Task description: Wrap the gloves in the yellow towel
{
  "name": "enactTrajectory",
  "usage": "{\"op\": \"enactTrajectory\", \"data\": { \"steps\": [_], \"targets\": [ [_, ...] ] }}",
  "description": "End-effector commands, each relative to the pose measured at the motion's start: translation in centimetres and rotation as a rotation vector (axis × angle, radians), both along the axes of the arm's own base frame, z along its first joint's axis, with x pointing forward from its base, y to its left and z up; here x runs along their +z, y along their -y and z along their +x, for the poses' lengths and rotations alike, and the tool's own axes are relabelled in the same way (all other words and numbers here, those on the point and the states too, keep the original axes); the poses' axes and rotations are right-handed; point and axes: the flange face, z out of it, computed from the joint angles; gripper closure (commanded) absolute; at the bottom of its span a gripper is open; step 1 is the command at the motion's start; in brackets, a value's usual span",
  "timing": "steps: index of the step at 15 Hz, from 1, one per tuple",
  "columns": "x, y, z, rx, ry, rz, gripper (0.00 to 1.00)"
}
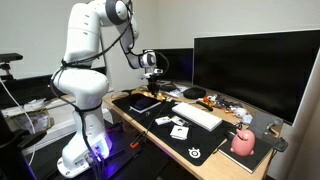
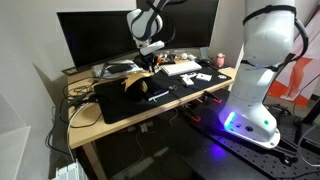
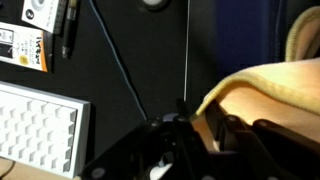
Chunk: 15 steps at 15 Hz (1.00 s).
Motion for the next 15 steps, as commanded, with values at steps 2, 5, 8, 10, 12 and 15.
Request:
{"op": "enactTrajectory", "data": {
  "steps": [2, 5, 8, 10, 12, 15],
  "targets": [
    [3.8, 0.8, -1.7, 0.076, 0.008, 0.018, 0.33],
    [4.7, 1.9, -2.4, 0.11, 0.004, 0.021, 0.1],
    [5.1, 2.7, -3.0, 0.15, -0.007, 0.036, 0.0],
    [5.3, 2.7, -3.5, 0.195, -0.015, 0.062, 0.0],
    [5.8, 1.8, -3.9, 0.246, -0.01, 0.091, 0.0],
    [6.7, -1.0, -4.7, 0.315, -0.002, 0.144, 0.0]
  ]
}}
